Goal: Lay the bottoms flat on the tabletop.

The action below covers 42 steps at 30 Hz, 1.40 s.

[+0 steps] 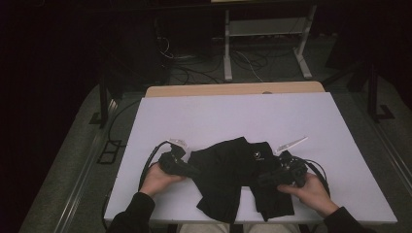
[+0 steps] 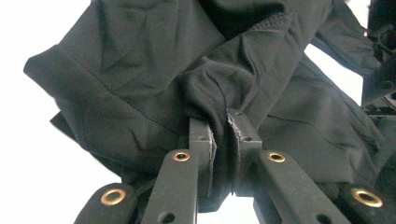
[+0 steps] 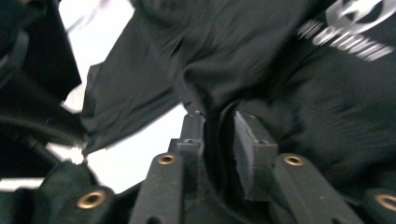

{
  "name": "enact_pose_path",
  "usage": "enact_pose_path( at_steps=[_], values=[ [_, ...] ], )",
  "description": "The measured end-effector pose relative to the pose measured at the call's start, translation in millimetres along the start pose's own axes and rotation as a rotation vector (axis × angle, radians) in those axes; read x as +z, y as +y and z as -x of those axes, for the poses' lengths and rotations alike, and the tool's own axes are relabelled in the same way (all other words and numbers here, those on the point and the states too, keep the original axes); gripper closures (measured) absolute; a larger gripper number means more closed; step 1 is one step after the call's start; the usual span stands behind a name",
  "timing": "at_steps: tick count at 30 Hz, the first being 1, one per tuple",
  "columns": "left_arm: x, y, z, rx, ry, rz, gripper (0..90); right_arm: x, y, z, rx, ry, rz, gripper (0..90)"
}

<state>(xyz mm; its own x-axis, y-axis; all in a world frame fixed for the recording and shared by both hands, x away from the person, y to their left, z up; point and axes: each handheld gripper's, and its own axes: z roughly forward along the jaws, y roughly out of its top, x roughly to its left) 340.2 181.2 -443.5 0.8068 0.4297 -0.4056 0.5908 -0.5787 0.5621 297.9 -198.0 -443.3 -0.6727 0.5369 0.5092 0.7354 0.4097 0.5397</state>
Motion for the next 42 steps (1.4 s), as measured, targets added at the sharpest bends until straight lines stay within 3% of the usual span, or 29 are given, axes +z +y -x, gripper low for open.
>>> enact_pose_path(
  at_steps=[3, 6, 8, 12, 14, 16, 18, 19, 22, 25, 29, 32, 36, 42],
  values=[
    [3.1, -2.5, 3.1, 0.017, -0.019, -0.005, 80.8, -18.7, 7.9, 8.7, 0.032, -0.051, 0.099, 64.0],
    [5.2, -5.3, 6.9, 0.036, -0.042, -0.011, 80.8, -34.0, 19.7, 23.6, 0.051, -0.158, 0.163, 56.2],
    [4.6, -6.3, 9.0, 0.042, -0.046, -0.012, 80.8, -37.7, 28.2, 39.2, 0.096, -0.165, 0.190, 52.2],
    [5.5, -8.7, 9.7, 0.045, -0.053, -0.009, 80.8, -27.0, 44.0, 66.3, 0.133, -0.185, 0.178, 46.6],
    [5.5, -8.6, 10.2, 0.046, -0.052, -0.007, 80.9, -15.1, 51.1, 77.5, 0.143, -0.208, 0.135, 44.6],
    [5.5, -8.6, 10.8, 0.051, -0.048, -0.008, 80.8, -4.5, 55.1, 84.7, 0.151, -0.194, 0.110, 53.0],
    [5.4, -9.2, 11.8, 0.055, -0.045, -0.006, 80.8, 0.5, 58.1, 86.5, 0.117, -0.147, 0.121, 76.9],
    [5.1, -9.5, 12.2, 0.056, -0.042, -0.005, 80.8, 0.2, 60.1, 84.4, 0.100, -0.161, 0.111, 85.2],
    [4.4, -10.1, 12.7, 0.058, -0.039, 0.001, 80.6, -11.2, 61.7, 76.1, 0.057, -0.186, 0.153, 86.6],
    [5.3, -9.0, 12.7, 0.058, -0.033, 0.005, 80.2, -36.3, 60.8, 71.2, 0.038, -0.231, 0.246, 86.8],
    [5.3, -6.0, 12.7, 0.055, -0.025, 0.030, 78.2, -61.4, 56.2, 76.6, 0.053, -0.315, 0.341, 86.8],
    [5.7, -4.2, 12.0, 0.051, 0.002, 0.044, 74.2, -67.5, 49.1, 88.2, 0.091, -0.353, 0.341, 86.8],
    [1.3, -1.9, 8.3, 0.032, 0.042, 0.077, 62.9, -70.0, 41.2, 102.6, 0.157, -0.341, 0.360, 86.7],
    [-13.9, 7.6, -7.3, -0.059, 0.132, 0.197, 50.6, -71.7, 36.4, 105.3, 0.154, -0.418, 0.319, 86.7]
  ],
)
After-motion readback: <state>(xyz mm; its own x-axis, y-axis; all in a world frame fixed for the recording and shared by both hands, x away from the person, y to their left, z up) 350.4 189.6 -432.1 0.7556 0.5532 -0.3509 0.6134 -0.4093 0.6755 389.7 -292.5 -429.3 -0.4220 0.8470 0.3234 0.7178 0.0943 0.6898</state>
